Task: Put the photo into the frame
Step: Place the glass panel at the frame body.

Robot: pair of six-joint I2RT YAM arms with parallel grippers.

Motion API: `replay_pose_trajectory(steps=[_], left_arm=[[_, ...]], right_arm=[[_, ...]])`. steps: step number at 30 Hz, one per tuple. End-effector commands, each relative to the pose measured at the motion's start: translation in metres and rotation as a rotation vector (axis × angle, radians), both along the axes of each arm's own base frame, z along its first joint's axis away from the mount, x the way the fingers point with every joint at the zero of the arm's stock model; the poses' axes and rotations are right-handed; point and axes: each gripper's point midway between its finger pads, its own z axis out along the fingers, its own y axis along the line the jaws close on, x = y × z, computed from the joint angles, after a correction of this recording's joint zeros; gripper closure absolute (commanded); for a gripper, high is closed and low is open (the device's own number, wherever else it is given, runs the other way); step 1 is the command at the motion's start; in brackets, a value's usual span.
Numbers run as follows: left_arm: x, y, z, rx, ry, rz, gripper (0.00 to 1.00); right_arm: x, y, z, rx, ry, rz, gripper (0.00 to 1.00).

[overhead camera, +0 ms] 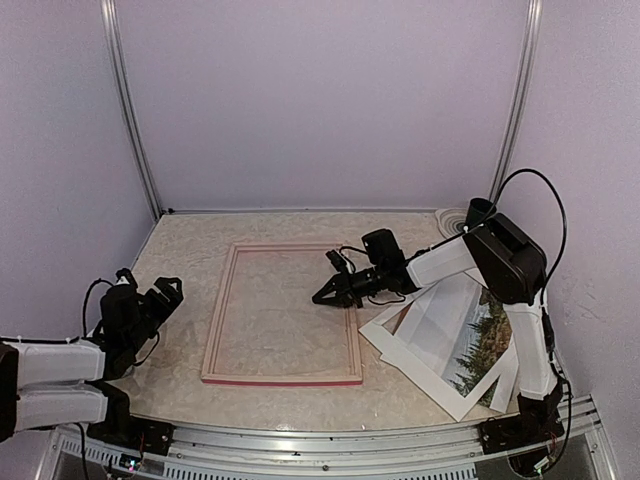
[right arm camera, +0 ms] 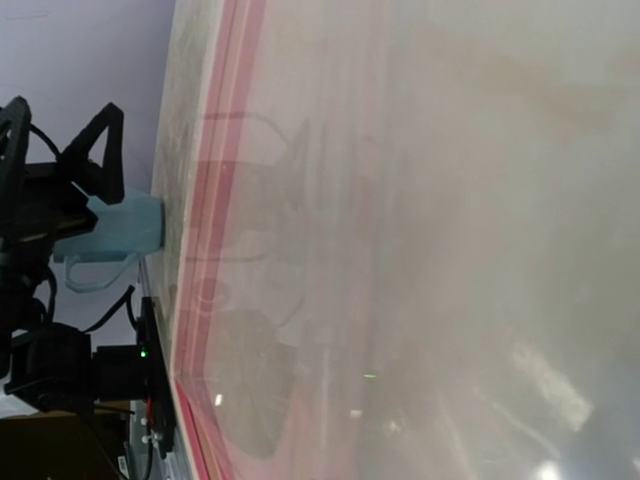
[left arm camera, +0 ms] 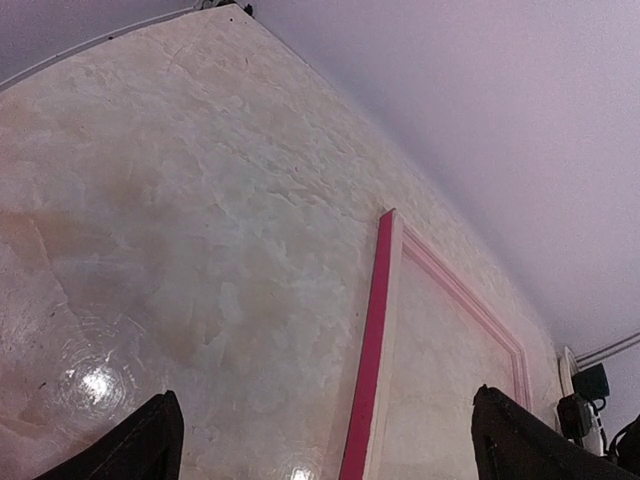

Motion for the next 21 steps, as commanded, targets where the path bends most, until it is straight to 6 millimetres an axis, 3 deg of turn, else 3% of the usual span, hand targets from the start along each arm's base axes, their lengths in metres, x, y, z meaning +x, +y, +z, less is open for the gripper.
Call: replay_pose_trajectory(steps=[1,11,21], left_arm=[[0.007,-0.005,0.015,0.003,-0.044,-0.022,0.01],[0.007,-0.006,0.014,0.003,-0.041,-0.023,0.01],[0.007,-0.006,0.013,0.006,-0.037,-0.018,0.01]], right_arm=[[-0.007,0.005,0.021,0.026,-0.041,0.021,0.98],[-0.006,0.005,0.034,0.032,-0.056,0.022,0.98],[-0.009,0.004,0.032,0.019,-0.051,0.017,0.98]])
